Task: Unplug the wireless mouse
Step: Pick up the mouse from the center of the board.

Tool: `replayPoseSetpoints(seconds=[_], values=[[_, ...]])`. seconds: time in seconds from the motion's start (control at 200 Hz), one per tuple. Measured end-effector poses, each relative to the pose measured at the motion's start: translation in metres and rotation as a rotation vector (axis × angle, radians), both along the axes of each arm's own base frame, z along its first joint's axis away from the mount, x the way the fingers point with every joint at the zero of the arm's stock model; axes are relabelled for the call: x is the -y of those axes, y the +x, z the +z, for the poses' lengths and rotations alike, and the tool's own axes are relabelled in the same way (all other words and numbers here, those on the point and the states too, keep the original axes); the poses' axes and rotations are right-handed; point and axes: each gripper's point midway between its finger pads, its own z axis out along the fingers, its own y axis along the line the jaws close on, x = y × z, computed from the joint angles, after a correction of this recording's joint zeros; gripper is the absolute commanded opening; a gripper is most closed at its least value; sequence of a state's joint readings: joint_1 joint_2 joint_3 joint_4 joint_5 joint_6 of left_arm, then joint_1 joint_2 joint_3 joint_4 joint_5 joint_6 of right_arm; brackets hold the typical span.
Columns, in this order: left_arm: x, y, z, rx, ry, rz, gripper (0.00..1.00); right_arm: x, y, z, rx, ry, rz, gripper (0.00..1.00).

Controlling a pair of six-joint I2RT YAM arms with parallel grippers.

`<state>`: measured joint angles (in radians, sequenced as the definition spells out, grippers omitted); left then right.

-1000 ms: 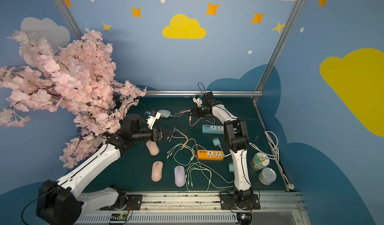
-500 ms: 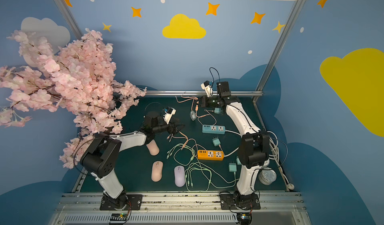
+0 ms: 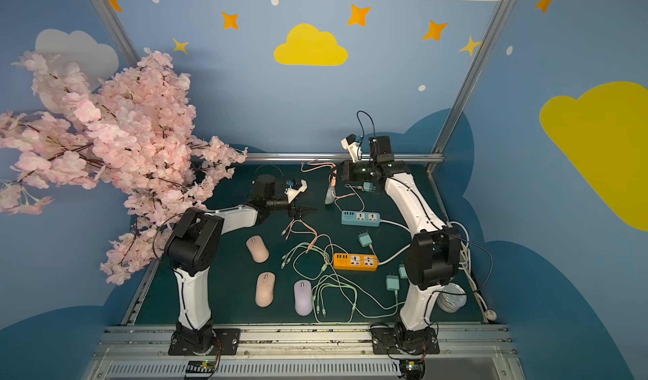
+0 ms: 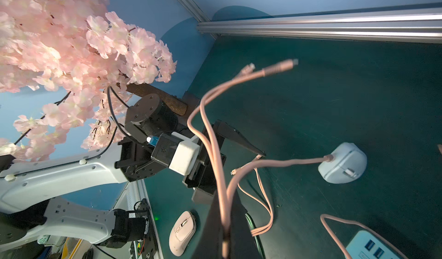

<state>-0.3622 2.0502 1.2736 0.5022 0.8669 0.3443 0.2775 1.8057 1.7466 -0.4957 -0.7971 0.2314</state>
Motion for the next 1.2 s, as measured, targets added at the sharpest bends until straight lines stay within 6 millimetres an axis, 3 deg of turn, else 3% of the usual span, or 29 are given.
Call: replayPoseSetpoints(seconds=[0.185,0.471,0.616,0.976,1.202], values=[[0.015,-0.007,0.004,0.026,0.034,-0.056,0.81,0.002,-0.017,0.041,0.038,0.063,0.0,0.0],[0.029,-0.016,-0.003,-0.015,0.069,-0.058,0.81,-0.005,-0.064,0.119,0.133,0.193,0.065,0.0],[0.028,-0.038,0.01,-0.055,-0.005,-0.106,0.79,-0.015,-0.08,0.147,0.173,0.236,0.114,0.0],[0.032,-0.07,0.054,-0.092,-0.199,-0.222,0.74,-0.026,-0.091,0.163,0.169,0.273,0.156,0.0],[0.028,-0.071,0.069,-0.101,-0.237,-0.23,0.54,-0.033,-0.092,0.16,0.141,0.281,0.171,0.0]])
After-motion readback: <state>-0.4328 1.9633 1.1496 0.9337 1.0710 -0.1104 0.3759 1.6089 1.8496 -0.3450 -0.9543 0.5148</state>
